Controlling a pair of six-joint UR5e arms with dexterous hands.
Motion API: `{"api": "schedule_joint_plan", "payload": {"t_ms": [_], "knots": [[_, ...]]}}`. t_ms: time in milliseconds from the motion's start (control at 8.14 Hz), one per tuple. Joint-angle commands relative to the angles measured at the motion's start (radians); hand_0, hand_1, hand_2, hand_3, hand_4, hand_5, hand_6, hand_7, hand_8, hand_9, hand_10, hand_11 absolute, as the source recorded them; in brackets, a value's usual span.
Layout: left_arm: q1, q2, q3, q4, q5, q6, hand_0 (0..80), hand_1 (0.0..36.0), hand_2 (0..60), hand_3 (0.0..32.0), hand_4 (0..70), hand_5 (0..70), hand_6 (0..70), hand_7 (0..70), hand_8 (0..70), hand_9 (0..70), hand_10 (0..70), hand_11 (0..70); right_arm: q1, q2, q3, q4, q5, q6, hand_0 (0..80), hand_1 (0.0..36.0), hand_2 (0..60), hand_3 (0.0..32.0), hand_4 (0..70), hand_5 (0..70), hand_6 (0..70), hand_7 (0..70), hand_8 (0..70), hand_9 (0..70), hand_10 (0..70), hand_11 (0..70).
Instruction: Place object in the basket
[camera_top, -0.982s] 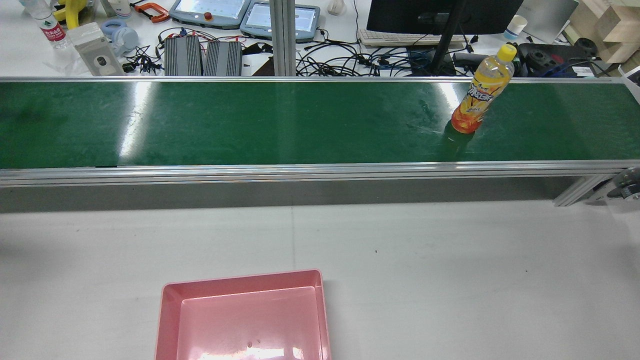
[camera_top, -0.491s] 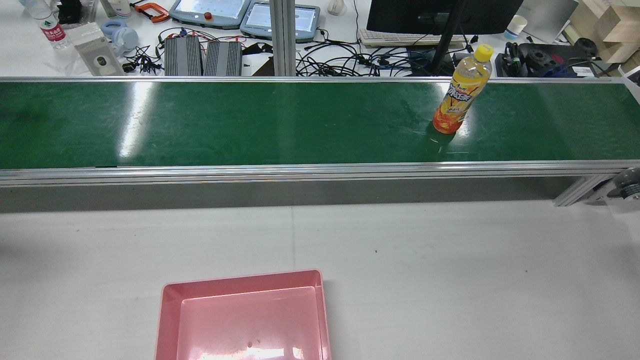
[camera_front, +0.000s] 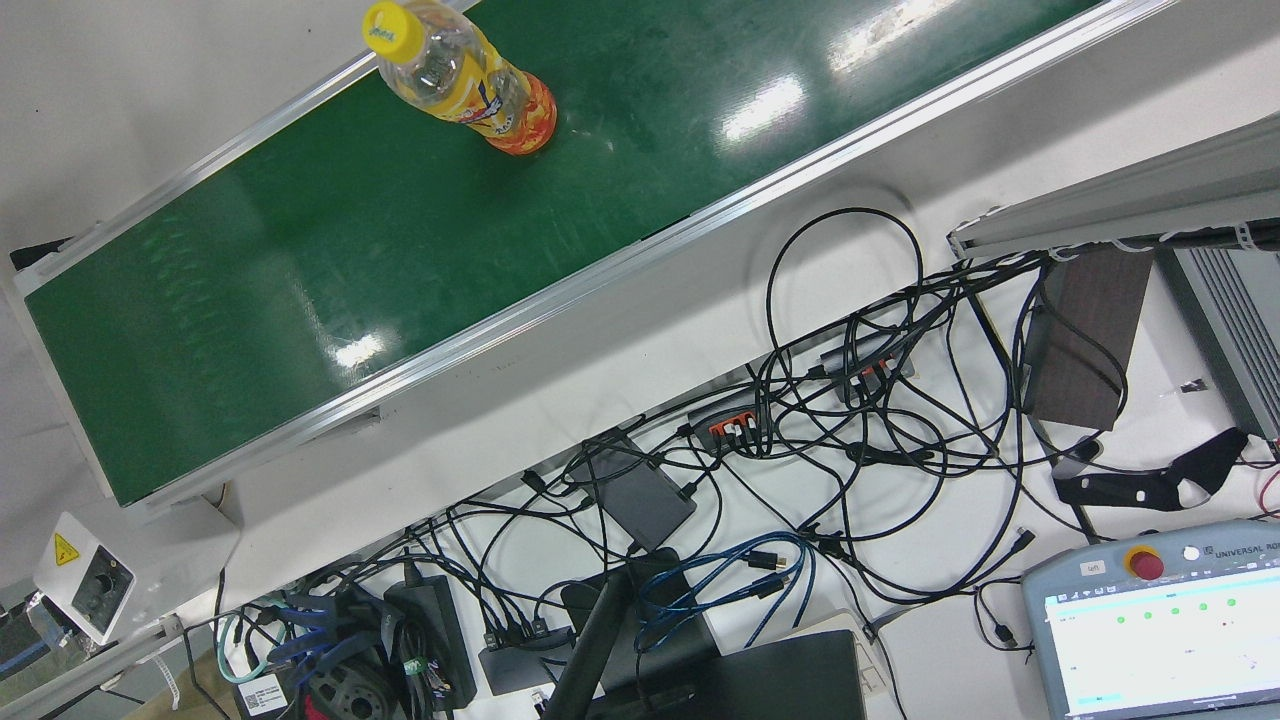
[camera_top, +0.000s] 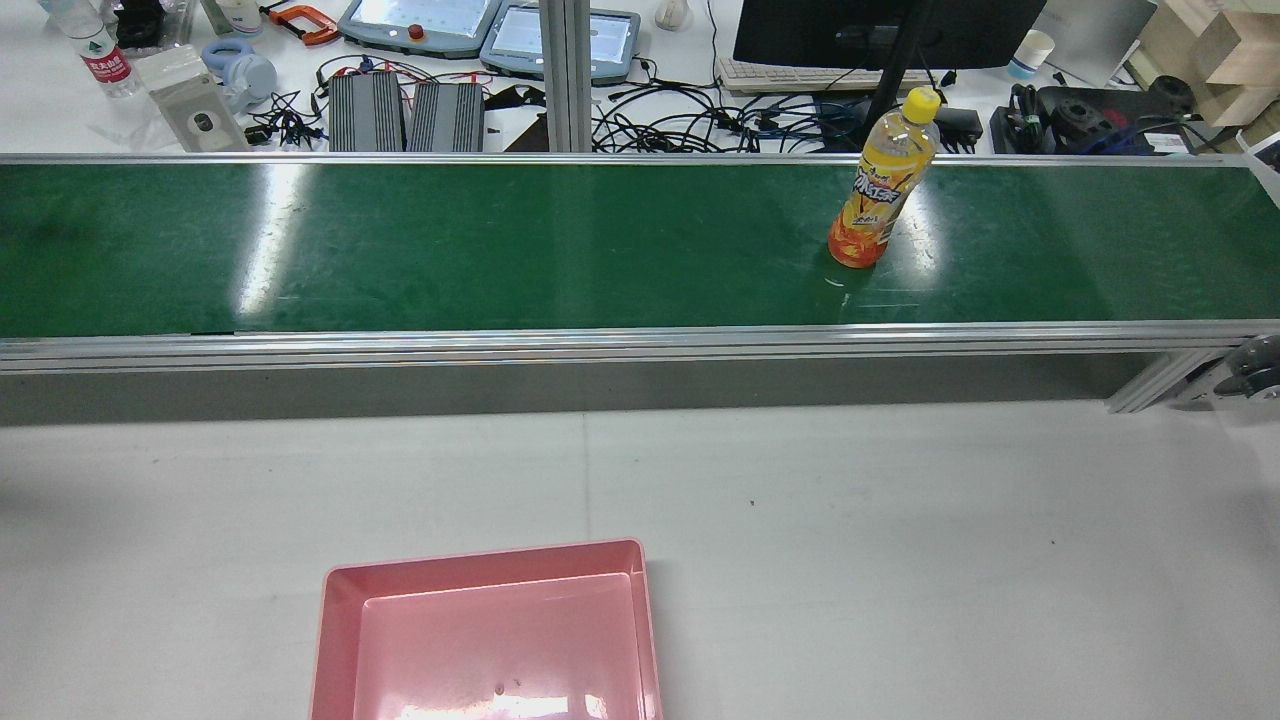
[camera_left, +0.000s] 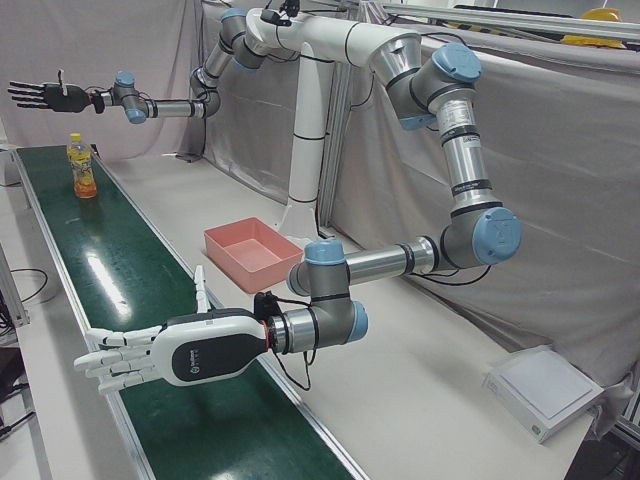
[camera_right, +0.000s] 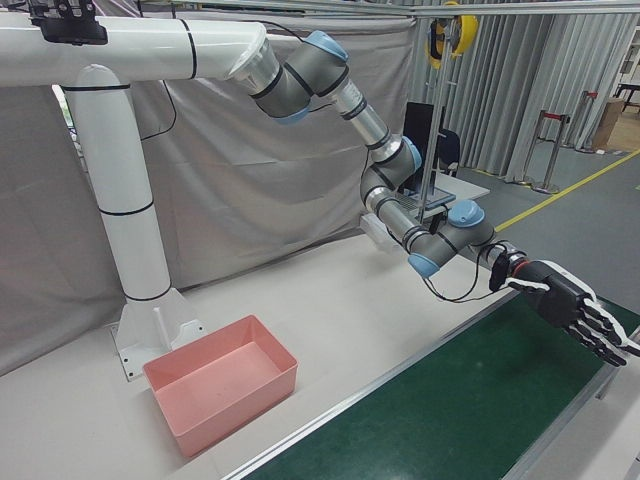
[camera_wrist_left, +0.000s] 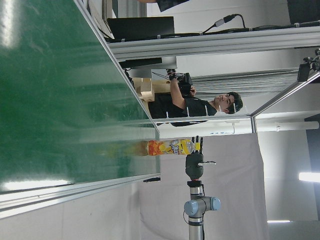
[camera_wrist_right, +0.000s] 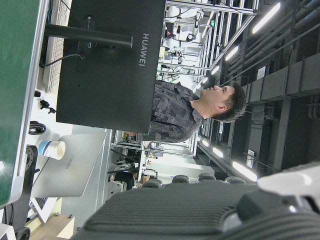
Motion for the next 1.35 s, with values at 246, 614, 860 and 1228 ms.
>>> {"api": "schedule_joint_plan", "payload": {"t_ms": [246, 614, 860, 1228], "knots": [[-0.001, 0.000, 0.001, 0.000, 0.000, 0.000, 49.2, 4.4, 0.0, 0.0, 1.8, 19.5, 0.0, 0.0, 6.3, 2.6, 0.0, 0.0, 0.000, 0.000, 0.001, 0.000, 0.000, 0.001, 0.0, 0.0, 0.0, 0.0, 0.0, 0.0, 0.0, 0.0, 0.0, 0.0, 0.0, 0.0], [0.001, 0.000, 0.001, 0.000, 0.000, 0.000, 49.1, 4.1, 0.0, 0.0, 1.5, 19.7, 0.0, 0.0, 6.3, 2.2, 0.0, 0.0, 0.000, 0.000, 0.001, 0.000, 0.001, 0.000, 0.0, 0.0, 0.0, 0.0, 0.0, 0.0, 0.0, 0.0, 0.0, 0.0, 0.0, 0.0], [0.001, -0.002, -0.001, -0.002, 0.000, 0.000, 49.0, 4.1, 0.0, 0.0, 1.9, 19.3, 0.0, 0.0, 6.7, 2.6, 0.0, 0.0, 0.000, 0.000, 0.001, 0.000, 0.001, 0.000, 0.0, 0.0, 0.0, 0.0, 0.0, 0.0, 0.0, 0.0, 0.0, 0.0, 0.0, 0.0], [0.001, -0.002, -0.001, 0.000, 0.000, 0.000, 49.2, 4.2, 0.0, 0.0, 2.2, 19.6, 0.0, 0.2, 6.5, 2.5, 0.0, 0.0, 0.000, 0.000, 0.001, 0.000, 0.000, 0.000, 0.0, 0.0, 0.0, 0.0, 0.0, 0.0, 0.0, 0.0, 0.0, 0.0, 0.0, 0.0]]}}
